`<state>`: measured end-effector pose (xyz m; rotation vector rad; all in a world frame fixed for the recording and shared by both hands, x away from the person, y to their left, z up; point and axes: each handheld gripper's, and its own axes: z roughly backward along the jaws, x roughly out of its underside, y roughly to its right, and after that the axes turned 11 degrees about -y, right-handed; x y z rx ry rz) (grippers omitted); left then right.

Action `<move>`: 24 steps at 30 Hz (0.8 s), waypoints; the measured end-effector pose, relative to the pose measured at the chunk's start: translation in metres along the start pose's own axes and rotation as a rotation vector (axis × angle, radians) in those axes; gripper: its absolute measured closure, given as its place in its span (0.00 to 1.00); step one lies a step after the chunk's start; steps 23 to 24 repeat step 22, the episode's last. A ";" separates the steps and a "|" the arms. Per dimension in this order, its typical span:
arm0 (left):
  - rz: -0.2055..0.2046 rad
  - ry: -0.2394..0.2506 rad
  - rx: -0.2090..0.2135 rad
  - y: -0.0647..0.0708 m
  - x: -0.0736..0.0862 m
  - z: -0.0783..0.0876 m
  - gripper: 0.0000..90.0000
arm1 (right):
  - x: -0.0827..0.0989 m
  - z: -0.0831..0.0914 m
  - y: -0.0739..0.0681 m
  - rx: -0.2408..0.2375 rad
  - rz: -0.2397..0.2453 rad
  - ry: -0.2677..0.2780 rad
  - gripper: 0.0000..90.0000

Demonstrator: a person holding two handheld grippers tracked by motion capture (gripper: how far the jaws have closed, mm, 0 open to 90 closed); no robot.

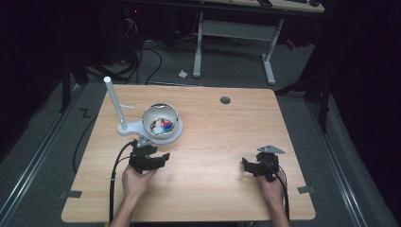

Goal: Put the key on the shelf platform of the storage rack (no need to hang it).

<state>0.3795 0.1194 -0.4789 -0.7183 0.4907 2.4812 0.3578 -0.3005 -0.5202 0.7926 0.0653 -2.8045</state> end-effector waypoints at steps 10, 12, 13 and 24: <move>-0.039 -0.066 -0.081 0.008 0.014 -0.034 0.44 | 0.000 0.000 0.000 0.000 0.000 -0.001 0.17; -0.044 -0.062 -0.099 0.008 0.017 -0.040 0.44 | 0.000 0.000 0.000 0.000 0.000 0.000 0.17; -0.045 -0.053 -0.107 0.009 0.018 -0.041 0.43 | 0.000 0.000 0.000 0.000 0.000 -0.001 0.17; -0.055 0.000 -0.155 0.014 0.023 -0.046 0.39 | 0.000 0.000 0.000 0.000 0.000 -0.001 0.17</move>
